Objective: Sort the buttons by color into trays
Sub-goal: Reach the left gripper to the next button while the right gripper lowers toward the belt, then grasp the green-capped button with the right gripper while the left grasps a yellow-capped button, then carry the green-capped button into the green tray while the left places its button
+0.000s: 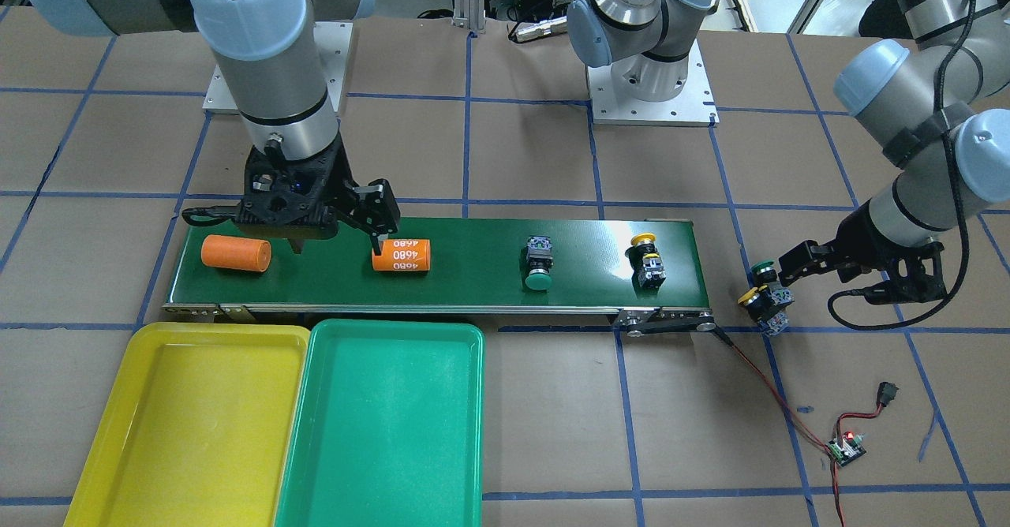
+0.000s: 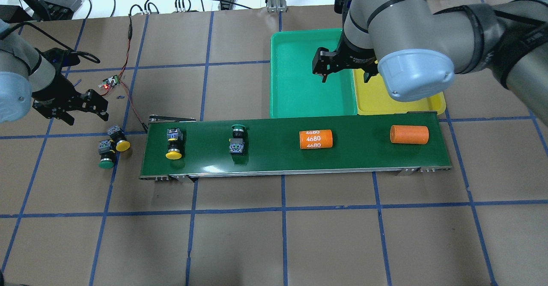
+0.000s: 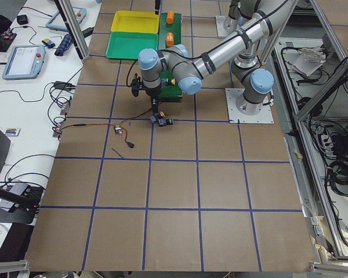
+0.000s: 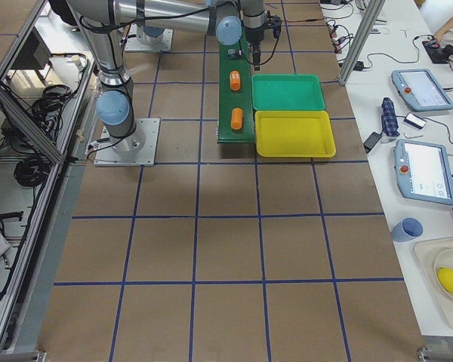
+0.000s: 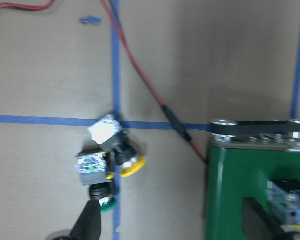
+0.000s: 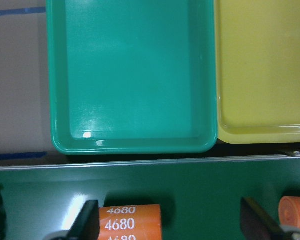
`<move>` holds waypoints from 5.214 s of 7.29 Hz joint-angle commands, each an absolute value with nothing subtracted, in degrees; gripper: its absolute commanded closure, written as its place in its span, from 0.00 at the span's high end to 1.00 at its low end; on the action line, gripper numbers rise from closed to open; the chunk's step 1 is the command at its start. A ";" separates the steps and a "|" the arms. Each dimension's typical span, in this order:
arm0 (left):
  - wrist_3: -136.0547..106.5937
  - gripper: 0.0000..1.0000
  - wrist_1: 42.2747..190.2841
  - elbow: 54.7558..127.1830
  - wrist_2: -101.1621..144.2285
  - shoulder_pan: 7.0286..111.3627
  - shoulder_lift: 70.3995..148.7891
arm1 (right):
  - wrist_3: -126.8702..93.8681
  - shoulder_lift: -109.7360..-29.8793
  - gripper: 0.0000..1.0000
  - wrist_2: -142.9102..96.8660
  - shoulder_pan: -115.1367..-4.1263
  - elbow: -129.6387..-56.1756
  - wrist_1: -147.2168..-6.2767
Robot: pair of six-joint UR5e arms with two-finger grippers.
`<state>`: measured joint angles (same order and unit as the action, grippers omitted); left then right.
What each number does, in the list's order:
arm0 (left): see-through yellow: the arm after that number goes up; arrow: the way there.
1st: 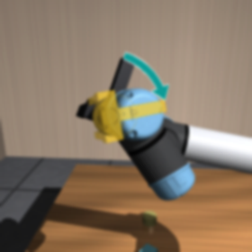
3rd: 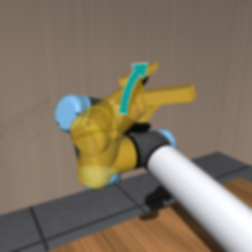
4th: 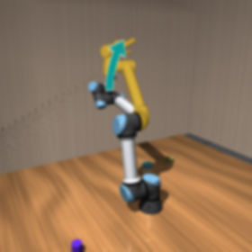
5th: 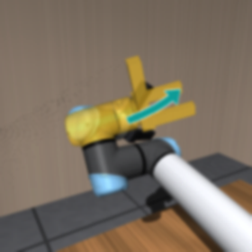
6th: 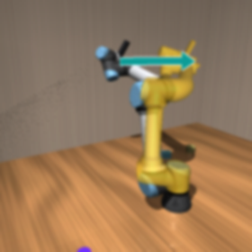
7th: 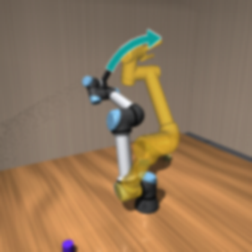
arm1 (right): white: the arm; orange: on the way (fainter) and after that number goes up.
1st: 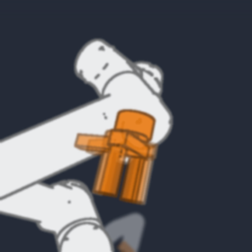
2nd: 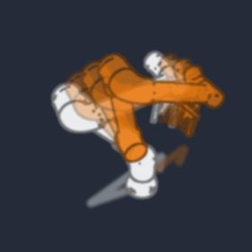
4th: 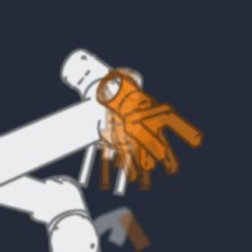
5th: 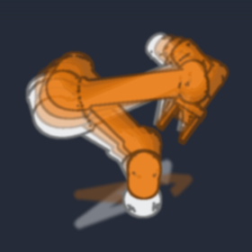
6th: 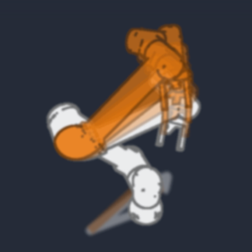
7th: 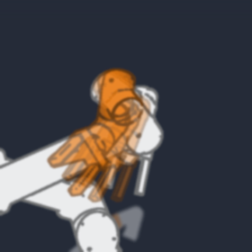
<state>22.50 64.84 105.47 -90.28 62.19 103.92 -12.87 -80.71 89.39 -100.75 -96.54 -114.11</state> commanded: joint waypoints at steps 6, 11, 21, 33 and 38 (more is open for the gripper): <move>22.68 0.88 55.37 112.41 -90.88 58.71 110.12 | -23.02 -70.85 1.00 89.82 -114.68 -96.24 -121.02; 21.63 0.83 55.28 112.33 -90.18 58.89 112.05 | -25.49 -65.39 0.97 90.17 -118.21 -96.67 -129.47; 12.52 0.00 74.09 102.83 -89.66 73.70 99.23 | -24.43 -67.58 0.12 91.49 -116.72 -100.20 -124.46; 10.37 1.00 68.03 101.90 -91.05 78.51 102.48 | -1.76 -59.26 0.01 94.39 -99.23 -82.29 -118.83; 10.20 1.00 64.17 99.49 -90.79 68.21 110.72 | -3.33 -56.69 1.00 92.21 -98.88 -81.74 -119.45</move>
